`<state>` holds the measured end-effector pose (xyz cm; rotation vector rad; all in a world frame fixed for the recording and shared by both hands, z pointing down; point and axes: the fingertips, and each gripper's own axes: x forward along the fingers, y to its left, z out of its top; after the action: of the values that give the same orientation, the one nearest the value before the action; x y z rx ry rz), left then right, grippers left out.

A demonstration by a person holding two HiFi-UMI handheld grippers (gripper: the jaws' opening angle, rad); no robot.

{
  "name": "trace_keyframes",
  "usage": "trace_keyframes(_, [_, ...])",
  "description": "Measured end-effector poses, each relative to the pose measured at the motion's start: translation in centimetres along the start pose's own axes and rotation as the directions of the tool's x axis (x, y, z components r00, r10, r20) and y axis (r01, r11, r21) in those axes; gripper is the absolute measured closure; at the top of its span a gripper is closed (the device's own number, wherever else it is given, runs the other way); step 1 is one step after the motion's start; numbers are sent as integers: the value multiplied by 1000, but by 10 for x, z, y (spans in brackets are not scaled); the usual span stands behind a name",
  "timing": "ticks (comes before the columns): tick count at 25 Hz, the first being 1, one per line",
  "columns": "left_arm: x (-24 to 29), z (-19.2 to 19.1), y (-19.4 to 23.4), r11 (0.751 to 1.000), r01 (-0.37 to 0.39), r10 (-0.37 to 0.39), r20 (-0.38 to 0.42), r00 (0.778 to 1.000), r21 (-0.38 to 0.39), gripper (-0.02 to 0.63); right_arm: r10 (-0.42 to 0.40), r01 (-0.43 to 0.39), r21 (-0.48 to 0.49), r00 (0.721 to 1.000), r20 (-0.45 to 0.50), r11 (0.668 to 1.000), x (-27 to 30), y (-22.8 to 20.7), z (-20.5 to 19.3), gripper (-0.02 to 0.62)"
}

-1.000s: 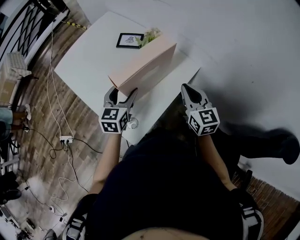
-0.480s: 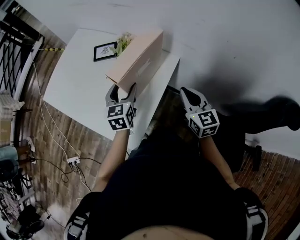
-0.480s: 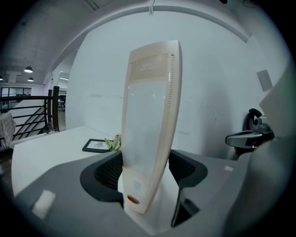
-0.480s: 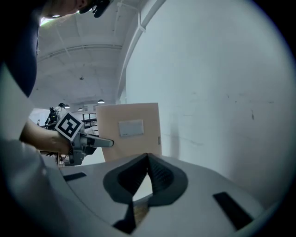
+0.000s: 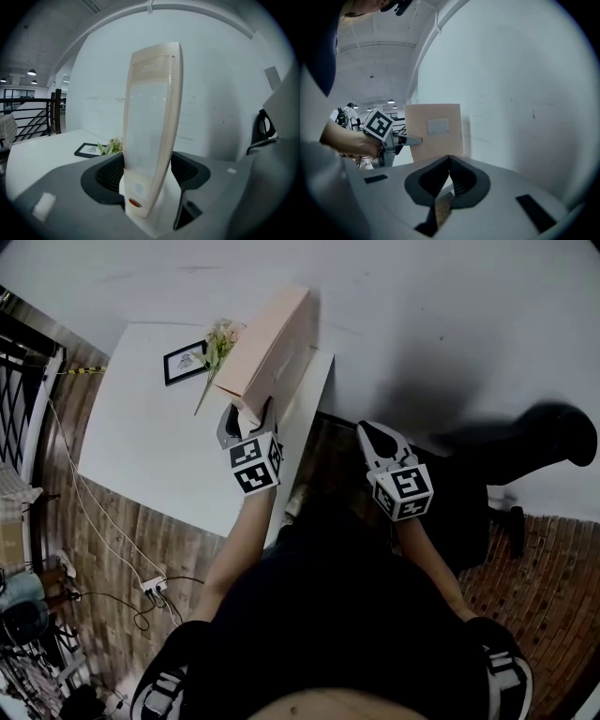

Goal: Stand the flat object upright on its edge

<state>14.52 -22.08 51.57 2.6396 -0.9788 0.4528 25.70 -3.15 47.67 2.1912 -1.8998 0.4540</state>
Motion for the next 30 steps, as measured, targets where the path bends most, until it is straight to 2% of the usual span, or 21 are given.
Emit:
trace_keyframes(6, [10,2,-16,1000,-15,15,2,1000,1,284,-26,26,2,1000,-5,1000,-5,-1,-2,583])
trace_keyframes(17, [27,3,-44,999,0,0,8,1000,32,282,-50,50,9,999,0,999,-2,-5,0,583])
trace_keyframes(24, [31,5,-47,1000,-22,22,19,1000,-3,275,-53,53,16,999,7,998,1,-7,2,583])
trace_keyframes(30, [28,3,-57,1000,-3,3,4,1000,-9,275,-50,50,21,999,12,999,0,-5,3,583])
